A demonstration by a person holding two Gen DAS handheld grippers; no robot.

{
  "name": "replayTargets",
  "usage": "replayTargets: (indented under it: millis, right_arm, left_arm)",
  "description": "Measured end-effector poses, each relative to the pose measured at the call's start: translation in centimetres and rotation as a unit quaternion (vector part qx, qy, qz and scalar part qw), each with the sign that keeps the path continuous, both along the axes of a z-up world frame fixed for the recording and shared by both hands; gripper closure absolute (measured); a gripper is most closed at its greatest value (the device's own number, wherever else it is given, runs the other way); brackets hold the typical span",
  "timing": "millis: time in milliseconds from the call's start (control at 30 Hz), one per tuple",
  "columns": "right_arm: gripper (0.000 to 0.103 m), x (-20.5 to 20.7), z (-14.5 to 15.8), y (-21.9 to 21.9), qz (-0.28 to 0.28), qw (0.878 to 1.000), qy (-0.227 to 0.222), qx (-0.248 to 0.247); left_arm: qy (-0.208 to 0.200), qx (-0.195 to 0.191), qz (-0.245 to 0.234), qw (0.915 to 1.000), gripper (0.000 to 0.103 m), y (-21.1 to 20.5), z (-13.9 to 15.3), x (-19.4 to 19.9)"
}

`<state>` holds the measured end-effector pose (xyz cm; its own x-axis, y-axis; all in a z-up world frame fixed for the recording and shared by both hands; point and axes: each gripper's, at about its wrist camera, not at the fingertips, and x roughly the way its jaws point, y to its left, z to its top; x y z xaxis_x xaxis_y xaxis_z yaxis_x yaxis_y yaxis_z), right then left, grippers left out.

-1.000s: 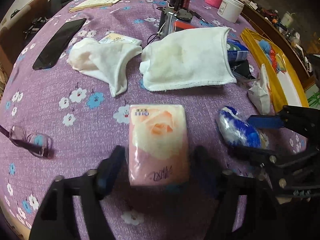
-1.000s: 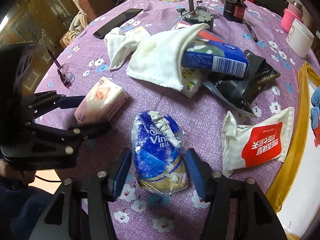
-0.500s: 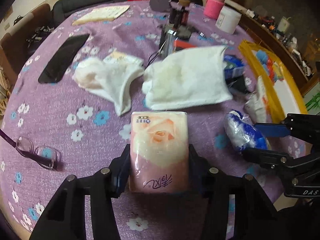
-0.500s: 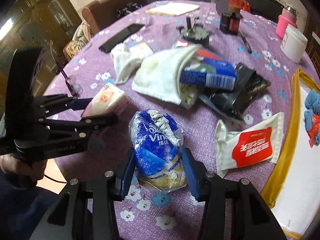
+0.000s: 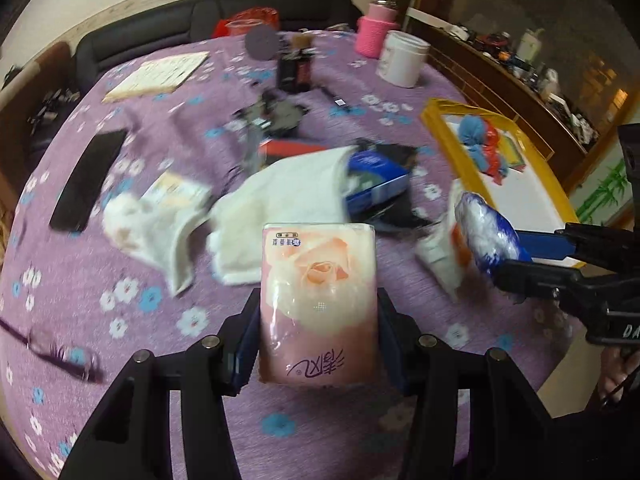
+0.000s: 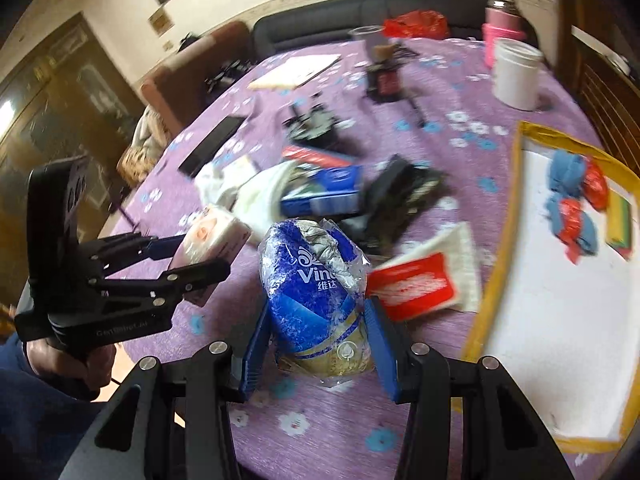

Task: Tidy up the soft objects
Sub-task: 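Carry the tissue pack and bread bag over the tray with both tools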

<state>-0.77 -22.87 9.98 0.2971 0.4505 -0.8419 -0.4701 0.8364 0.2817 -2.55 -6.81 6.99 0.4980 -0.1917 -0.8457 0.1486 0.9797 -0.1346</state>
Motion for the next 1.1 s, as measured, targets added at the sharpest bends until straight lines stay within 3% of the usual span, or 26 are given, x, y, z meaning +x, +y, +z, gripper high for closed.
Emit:
replayTargets:
  millis: [300, 533, 867, 1100]
  right_arm:
    - [0.052, 0.5, 1.0, -7.5, -0.094, 0.995, -0.001, 0.019]
    - [0.052, 1.1, 1.1, -13.4, -0.168, 0.985, 0.005, 0.026]
    - [0.052, 2.6, 0.1, -20.0, -0.238, 0.971, 0.023, 0.004]
    - [0.052, 6.6, -1.2, -22.8, -0.258, 0.965, 0.035, -0.021]
  left_arm:
    - [-0.008, -0.008, -0.073, 0.9972, 0.052, -6.6, 1.5, 2.4]
    - [-0.004, -0.012, -0.139, 0.9903, 0.052, -13.9, 1.9, 5.0]
    - [0.031, -0.012, -0.167, 0.9854, 0.052, -22.1, -0.8, 8.8]
    - [0.048, 0.013, -0.170, 0.9841, 0.052, -25.7, -3.2, 11.5]
